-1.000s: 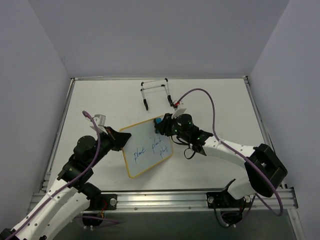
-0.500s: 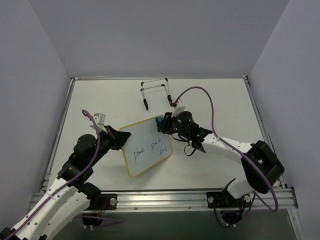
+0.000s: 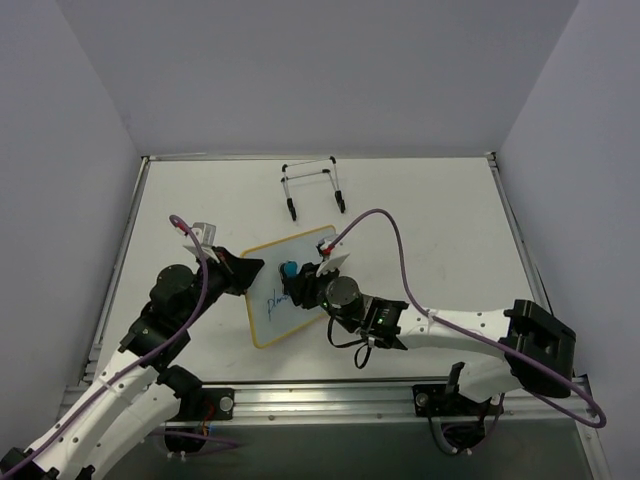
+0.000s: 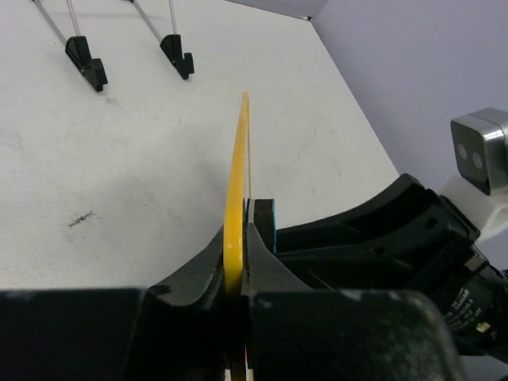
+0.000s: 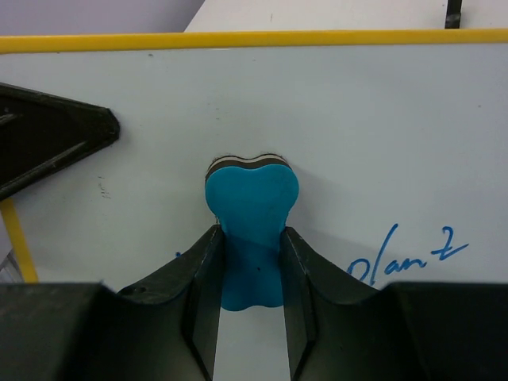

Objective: Erase the whiteboard

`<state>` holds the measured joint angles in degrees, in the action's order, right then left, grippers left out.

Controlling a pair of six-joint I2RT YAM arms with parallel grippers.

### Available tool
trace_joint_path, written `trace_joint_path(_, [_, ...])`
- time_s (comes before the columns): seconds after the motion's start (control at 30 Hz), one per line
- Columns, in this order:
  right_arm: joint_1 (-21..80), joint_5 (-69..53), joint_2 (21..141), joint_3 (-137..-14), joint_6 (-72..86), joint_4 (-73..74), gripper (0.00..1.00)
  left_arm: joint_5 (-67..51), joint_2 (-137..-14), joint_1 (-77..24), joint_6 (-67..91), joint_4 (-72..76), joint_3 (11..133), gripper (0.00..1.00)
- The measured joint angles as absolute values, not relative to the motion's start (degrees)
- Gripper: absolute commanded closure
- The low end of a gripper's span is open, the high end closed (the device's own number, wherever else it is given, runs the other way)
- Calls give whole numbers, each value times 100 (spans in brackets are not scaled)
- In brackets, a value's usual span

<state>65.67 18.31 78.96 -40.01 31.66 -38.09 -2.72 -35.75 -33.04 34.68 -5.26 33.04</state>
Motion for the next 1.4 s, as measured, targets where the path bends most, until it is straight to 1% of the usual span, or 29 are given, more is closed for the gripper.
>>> trace_joint_path(0.13, [6884, 2377, 8125, -4300, 3168, -3817, 100, -189, -3697, -3284, 3389, -333, 3301, 98])
trace_joint_path(0.27, [6744, 2287, 8141, -4292, 3214, -3881, 100, -191, -3826, -3282, 3321, -165, 3301, 98])
trace_joint_path(0.47, [5701, 1048, 8187, -3605, 3505, -4742, 100, -320, -4117, -3286, 3258, -75, 3273, 98])
trace_joint_path(0.6, [4853, 246, 8541, -3124, 3599, -5196, 100, -440, -4202, -3288, 3240, -213, 3249, 98])
trace_joint_path(0.73, [4237, -368, 9017, -2976, 3597, -5415, 100, -493, -4237, -3291, 3212, -320, 3249, 98])
trace_joint_path(0.83, [3972, -681, 9220, -2974, 3559, -5428, 100, -526, -4296, -3291, 3205, -316, 3249, 98])
trace_joint_path(1.03, [3896, -742, 9076, -3035, 3380, -5089, 100, -703, -4418, -3291, 3208, -298, 3271, 98])
trace_joint_path(1.4, [4056, -766, 8187, -3135, 3273, -4410, 100, -1525, -4917, -3061, 3264, -333, 3468, 98])
